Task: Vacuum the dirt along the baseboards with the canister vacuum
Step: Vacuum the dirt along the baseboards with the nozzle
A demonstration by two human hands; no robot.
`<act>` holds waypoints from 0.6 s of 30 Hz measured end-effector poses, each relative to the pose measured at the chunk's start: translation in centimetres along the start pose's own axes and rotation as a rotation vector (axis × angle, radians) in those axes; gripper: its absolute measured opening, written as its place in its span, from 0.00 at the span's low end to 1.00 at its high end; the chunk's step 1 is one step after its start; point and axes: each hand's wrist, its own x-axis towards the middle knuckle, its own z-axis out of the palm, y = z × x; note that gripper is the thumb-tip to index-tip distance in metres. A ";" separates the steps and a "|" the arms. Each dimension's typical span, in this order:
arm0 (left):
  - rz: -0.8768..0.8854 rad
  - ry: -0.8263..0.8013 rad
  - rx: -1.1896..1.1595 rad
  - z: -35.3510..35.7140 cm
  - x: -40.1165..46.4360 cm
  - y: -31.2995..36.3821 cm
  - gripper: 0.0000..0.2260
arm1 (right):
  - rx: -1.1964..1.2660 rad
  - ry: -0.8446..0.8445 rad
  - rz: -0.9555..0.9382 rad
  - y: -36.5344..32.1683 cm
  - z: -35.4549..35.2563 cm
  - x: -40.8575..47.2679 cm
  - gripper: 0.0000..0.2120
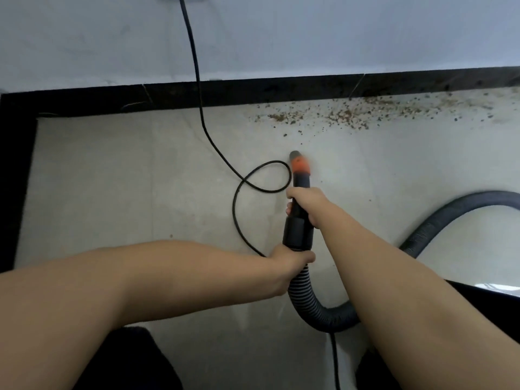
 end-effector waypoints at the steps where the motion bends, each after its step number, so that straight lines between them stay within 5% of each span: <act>1: 0.007 0.017 -0.004 1.3 -0.2 -0.2 0.17 | -0.002 -0.018 -0.004 0.3 -1.2 0.1 0.08; 13: 0.068 0.115 -0.057 10.4 2.7 2.7 0.18 | 0.059 -0.048 -0.053 -0.8 -9.8 4.4 0.05; 18: 0.046 0.128 -0.092 13.2 3.8 4.4 0.10 | 0.068 -0.026 -0.043 -2.1 -12.7 6.1 0.06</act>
